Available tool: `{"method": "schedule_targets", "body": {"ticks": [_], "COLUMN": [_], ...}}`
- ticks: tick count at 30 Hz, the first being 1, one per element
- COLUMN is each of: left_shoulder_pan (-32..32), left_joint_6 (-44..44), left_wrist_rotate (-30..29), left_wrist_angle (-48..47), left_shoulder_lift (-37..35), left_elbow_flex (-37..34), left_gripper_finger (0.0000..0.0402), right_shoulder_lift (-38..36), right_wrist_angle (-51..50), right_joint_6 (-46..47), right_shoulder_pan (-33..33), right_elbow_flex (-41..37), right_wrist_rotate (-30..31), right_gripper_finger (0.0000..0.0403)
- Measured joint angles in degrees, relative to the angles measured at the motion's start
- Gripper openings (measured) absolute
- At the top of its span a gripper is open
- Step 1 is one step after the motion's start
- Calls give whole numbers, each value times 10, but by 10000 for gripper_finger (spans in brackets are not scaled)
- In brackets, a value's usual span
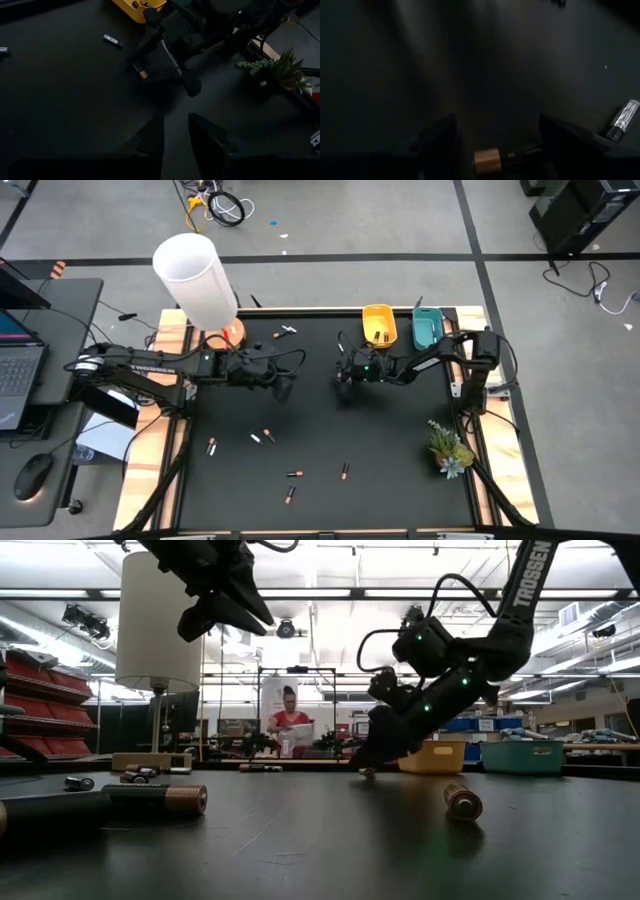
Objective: Sort batteries
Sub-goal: Put the black battery into the yellow bin
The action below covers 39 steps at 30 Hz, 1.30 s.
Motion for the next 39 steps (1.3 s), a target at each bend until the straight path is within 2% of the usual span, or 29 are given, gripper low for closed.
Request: {"method": "schedule_targets", "body": {"ticks": [10,17,22,31,39], "left_shoulder_pan": [0,0,0,0,0], "left_joint_6": [0,-11,-11,-11,-11], "left_wrist_rotate": [1,1,1,1,2], "left_wrist_angle": [-1,-2,-2,-2,-2], "left_shoulder_lift": [0,0,0,0,0], "left_elbow_flex": [0,0,0,0,0], "left_gripper_finger": [103,103,103,103,103], "right_shoulder_lift": [2,2,1,0,-5], "right_wrist_angle": [-37,-43,-52,-74,-74], "right_joint_6": [1,-2,-3,-7,-4], "right_shoulder_pan": [0,0,5,16,15], "right_elbow_flex": [1,1,1,2,1], "right_wrist_rotate": [5,5,6,-21,-32], "right_gripper_finger": [303,285,229,48,47]}}
